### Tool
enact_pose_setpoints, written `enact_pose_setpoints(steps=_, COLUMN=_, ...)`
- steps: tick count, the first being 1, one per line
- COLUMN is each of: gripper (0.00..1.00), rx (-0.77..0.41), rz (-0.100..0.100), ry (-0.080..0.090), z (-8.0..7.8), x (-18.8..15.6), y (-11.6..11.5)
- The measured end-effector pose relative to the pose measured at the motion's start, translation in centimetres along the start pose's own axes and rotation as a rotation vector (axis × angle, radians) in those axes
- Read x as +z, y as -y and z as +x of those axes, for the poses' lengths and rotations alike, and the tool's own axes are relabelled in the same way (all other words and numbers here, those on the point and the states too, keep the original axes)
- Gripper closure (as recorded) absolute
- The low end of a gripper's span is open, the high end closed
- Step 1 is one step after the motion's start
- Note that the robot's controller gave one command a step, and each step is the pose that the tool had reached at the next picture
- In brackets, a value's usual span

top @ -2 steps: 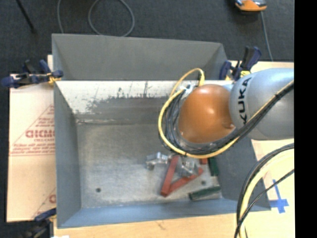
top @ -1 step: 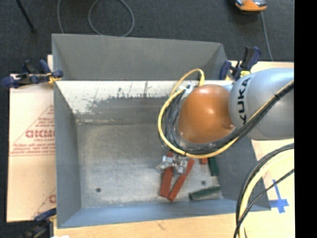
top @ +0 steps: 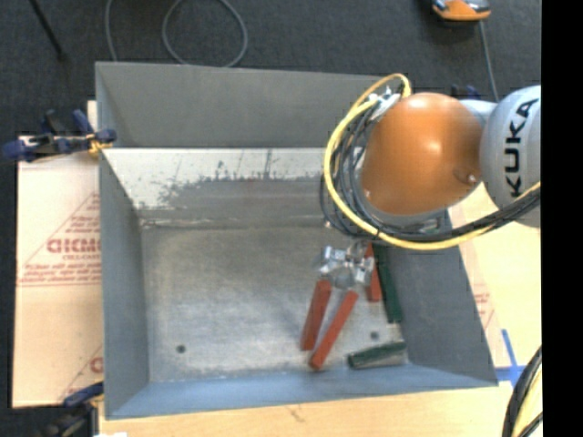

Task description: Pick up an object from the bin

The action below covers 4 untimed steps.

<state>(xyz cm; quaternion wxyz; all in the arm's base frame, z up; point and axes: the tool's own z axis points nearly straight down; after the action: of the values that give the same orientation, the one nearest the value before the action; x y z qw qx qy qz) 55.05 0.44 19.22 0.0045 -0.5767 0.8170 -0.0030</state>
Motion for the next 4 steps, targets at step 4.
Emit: enact_pose_setpoints(steps=4, gripper=0.0, rx=-0.974, rz=-0.01, ry=0.005, z=-5.5, x=10.6, y=-7.4)
